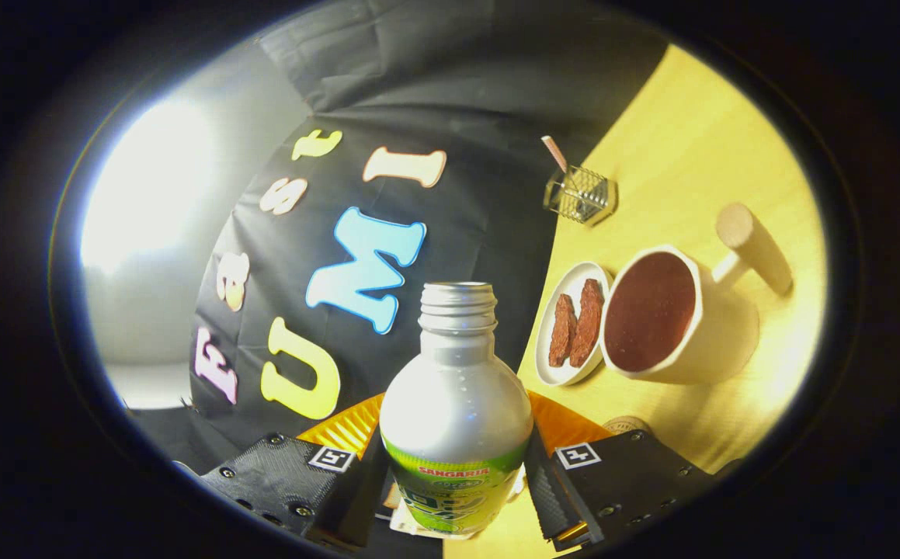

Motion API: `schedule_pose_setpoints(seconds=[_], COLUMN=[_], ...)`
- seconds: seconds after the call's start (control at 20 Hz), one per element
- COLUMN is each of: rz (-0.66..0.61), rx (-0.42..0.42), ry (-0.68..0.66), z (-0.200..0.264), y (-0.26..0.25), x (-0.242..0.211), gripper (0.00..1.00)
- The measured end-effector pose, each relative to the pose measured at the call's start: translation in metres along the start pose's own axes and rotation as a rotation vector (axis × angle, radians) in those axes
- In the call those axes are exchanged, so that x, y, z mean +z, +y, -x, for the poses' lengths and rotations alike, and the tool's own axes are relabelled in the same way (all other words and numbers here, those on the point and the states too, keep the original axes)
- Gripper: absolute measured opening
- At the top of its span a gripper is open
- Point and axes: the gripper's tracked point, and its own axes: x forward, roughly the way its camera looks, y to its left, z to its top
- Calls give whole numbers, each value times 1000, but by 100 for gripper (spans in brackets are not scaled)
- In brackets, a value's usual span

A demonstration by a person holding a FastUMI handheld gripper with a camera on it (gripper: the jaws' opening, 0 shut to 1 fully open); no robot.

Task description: Take the bottle from table, then pour the juice into the cup, finally place the bottle on the coaster

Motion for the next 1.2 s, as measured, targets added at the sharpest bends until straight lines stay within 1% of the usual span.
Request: schedule_pose_setpoints(seconds=[0.2,0.25,0.35,0.7,0.8,0.85,0.9,1.05,1.2], rz=[198,256,377,851,991,1050,1088,1099,1112], rx=[-27,-37,-58,-122,-145,-153,-147,-101,-106], ry=[-3,-2,-1,-28,-39,-48,-59,-55,-30], z=[4,18,17,17,4,6,6,5,2], y=[12,19,28,67,75,81,88,96,89], x=[6,3,6,20,32,35,36,28,23], gripper=[78,78,78,78,79,78,79,79,78])
